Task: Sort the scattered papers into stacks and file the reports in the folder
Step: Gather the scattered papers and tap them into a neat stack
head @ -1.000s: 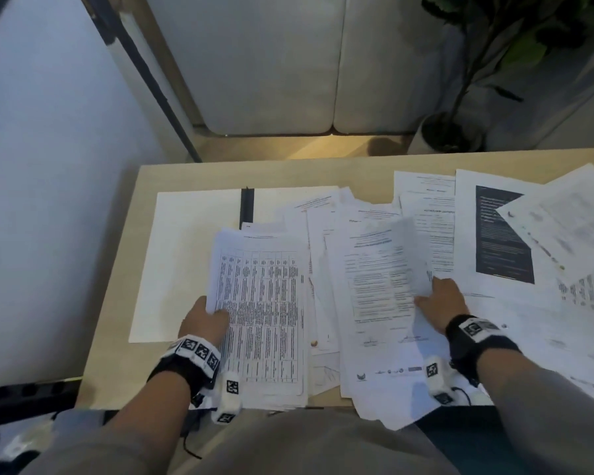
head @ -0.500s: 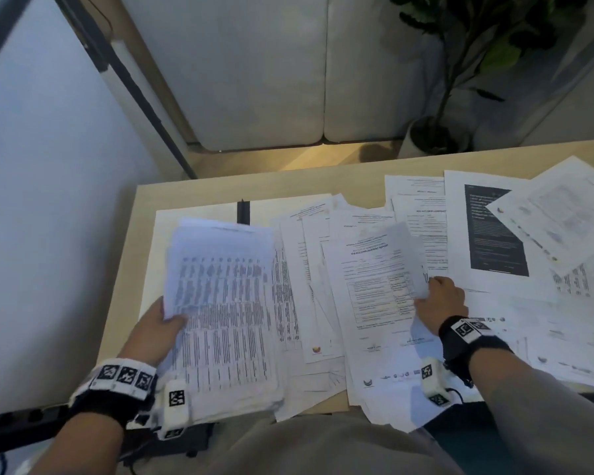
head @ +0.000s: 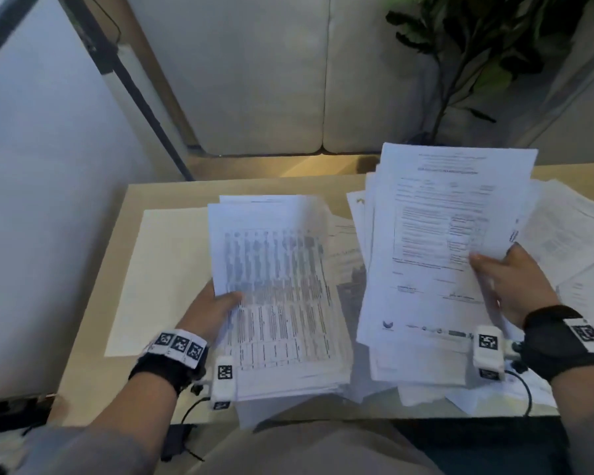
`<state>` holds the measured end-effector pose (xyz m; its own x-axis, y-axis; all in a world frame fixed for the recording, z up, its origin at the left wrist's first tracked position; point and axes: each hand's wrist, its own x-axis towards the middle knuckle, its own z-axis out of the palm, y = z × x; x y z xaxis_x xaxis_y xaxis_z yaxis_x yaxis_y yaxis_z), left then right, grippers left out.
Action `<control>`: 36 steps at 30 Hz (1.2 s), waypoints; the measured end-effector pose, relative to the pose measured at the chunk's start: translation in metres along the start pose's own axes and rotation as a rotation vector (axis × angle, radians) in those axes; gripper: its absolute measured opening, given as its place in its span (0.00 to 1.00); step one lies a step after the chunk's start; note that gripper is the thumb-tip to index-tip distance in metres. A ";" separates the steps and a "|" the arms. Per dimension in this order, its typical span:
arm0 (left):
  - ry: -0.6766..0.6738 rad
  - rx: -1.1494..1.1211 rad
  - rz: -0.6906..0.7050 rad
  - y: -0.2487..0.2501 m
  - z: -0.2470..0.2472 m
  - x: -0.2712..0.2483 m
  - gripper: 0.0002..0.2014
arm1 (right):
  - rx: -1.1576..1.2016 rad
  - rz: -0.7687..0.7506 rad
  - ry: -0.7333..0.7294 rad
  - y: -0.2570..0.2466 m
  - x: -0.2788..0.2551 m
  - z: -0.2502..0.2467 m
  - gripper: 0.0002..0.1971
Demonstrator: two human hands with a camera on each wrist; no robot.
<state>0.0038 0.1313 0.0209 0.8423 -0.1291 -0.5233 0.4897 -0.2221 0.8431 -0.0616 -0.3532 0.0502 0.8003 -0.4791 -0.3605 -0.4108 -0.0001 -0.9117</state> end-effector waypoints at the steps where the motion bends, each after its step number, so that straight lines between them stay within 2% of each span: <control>1: -0.041 0.012 -0.011 0.001 0.020 0.001 0.25 | -0.008 0.017 -0.014 0.003 0.003 -0.010 0.31; 3: -0.084 0.030 -0.047 0.002 0.056 0.008 0.24 | -0.039 0.066 -0.057 0.011 0.008 -0.026 0.32; 5: -0.080 0.068 -0.076 0.004 0.088 0.014 0.22 | -0.024 0.107 -0.107 0.022 0.011 -0.037 0.20; 8: -0.099 0.097 -0.080 0.000 0.125 0.024 0.24 | -0.038 0.182 -0.209 0.029 0.009 -0.032 0.15; 11: -0.137 0.073 -0.044 0.008 0.164 0.022 0.22 | -0.071 0.227 -0.308 0.041 0.015 -0.016 0.15; 14: -0.229 -0.030 0.010 0.021 0.204 0.013 0.29 | -0.097 0.286 -0.317 0.056 0.028 -0.005 0.21; 16: -0.241 -0.163 -0.036 0.027 0.222 0.009 0.26 | -0.073 0.339 -0.334 0.057 0.032 -0.002 0.25; 18: -0.156 -0.281 -0.136 0.030 0.231 0.006 0.21 | -0.067 0.353 -0.403 0.057 0.038 -0.004 0.25; 19: -0.106 -0.327 -0.177 0.033 0.233 0.004 0.24 | -0.086 0.324 -0.431 0.054 0.040 -0.006 0.23; 20: -0.078 -0.324 -0.183 0.033 0.234 0.005 0.30 | -0.102 0.282 -0.435 0.052 0.044 -0.007 0.20; 21: -0.066 -0.260 -0.148 0.036 0.236 0.004 0.38 | -0.116 0.236 -0.428 0.048 0.047 -0.009 0.18; 22: -0.057 -0.127 -0.067 0.042 0.240 0.002 0.40 | -0.118 0.184 -0.418 0.041 0.046 -0.009 0.16; 24: 0.020 0.126 0.183 0.051 0.245 0.002 0.32 | -0.099 0.064 -0.386 0.021 0.041 -0.009 0.15; 25: 0.068 0.168 0.268 0.054 0.243 0.004 0.28 | -0.073 -0.003 -0.369 0.008 0.036 -0.009 0.15; 27: 0.186 0.118 0.362 0.065 0.240 0.005 0.28 | -0.004 -0.128 -0.337 -0.014 0.024 -0.012 0.18; 29: 0.262 0.085 0.420 0.075 0.233 0.003 0.30 | 0.055 -0.224 -0.313 -0.032 0.011 -0.016 0.18; 31: 0.272 0.155 0.448 0.077 0.224 0.004 0.28 | 0.035 -0.299 -0.315 -0.037 0.005 -0.018 0.13; 33: 0.269 0.223 0.415 0.076 0.222 0.005 0.21 | -0.031 -0.339 -0.339 -0.031 0.006 -0.016 0.12; 36: 0.254 0.149 0.407 0.072 0.226 0.007 0.03 | -0.049 -0.288 -0.334 -0.015 0.014 -0.010 0.15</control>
<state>-0.0061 -0.1042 0.0503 0.9956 0.0009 -0.0935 0.0882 -0.3409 0.9360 -0.0488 -0.3689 0.0609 0.9792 -0.1430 -0.1440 -0.1637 -0.1371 -0.9769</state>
